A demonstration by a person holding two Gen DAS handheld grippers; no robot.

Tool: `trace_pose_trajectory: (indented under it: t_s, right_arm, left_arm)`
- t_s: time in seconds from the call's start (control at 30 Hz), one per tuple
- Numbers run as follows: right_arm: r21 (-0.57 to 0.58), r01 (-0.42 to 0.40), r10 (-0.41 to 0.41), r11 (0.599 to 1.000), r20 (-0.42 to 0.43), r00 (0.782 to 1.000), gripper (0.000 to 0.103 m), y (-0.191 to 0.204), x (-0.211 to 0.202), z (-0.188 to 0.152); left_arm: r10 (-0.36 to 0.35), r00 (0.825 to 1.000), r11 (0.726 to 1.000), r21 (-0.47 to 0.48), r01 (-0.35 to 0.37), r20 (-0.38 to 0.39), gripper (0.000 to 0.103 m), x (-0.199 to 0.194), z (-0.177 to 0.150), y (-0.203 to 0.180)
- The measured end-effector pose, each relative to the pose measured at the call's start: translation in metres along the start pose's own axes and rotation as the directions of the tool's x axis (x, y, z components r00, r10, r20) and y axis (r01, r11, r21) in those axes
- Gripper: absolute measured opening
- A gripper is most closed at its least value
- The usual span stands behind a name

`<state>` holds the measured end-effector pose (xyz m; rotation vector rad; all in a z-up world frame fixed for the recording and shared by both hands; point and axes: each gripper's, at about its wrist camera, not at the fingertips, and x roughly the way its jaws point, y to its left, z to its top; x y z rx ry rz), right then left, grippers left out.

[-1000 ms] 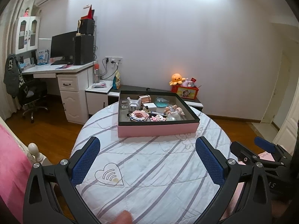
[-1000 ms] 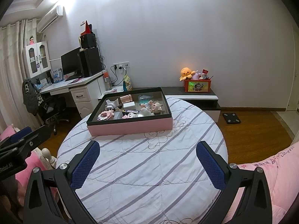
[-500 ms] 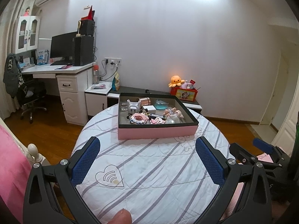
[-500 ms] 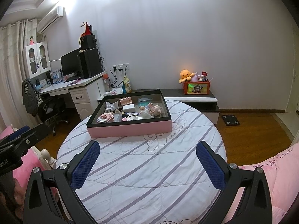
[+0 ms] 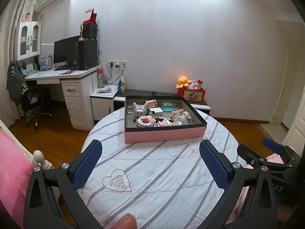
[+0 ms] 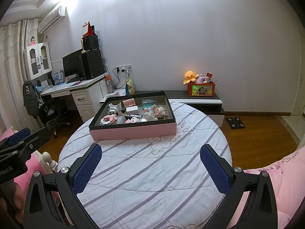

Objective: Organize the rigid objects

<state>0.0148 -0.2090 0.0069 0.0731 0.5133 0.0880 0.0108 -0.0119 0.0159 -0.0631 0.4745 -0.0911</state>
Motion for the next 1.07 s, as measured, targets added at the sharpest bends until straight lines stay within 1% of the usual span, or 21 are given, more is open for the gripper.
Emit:
trace_pose_trajectory:
  t_s: [0.73, 1.07]
  right_arm:
    - [0.000, -0.001, 0.001, 1.000, -0.002, 1.000, 0.103, 0.0004, -0.0001, -0.0006]
    - [0.000, -0.005, 0.005, 1.000, -0.011, 1.000, 0.103, 0.0014, 0.0033, -0.0051]
  left_arm:
    - [-0.021, 1.000, 1.000, -0.007, 0.021, -0.004, 0.103, -0.0017, 0.0012, 0.0017]
    - [-0.034, 0.999, 0.999, -0.003, 0.034, 0.015, 0.103, -0.0026, 0.0005, 0.0003]
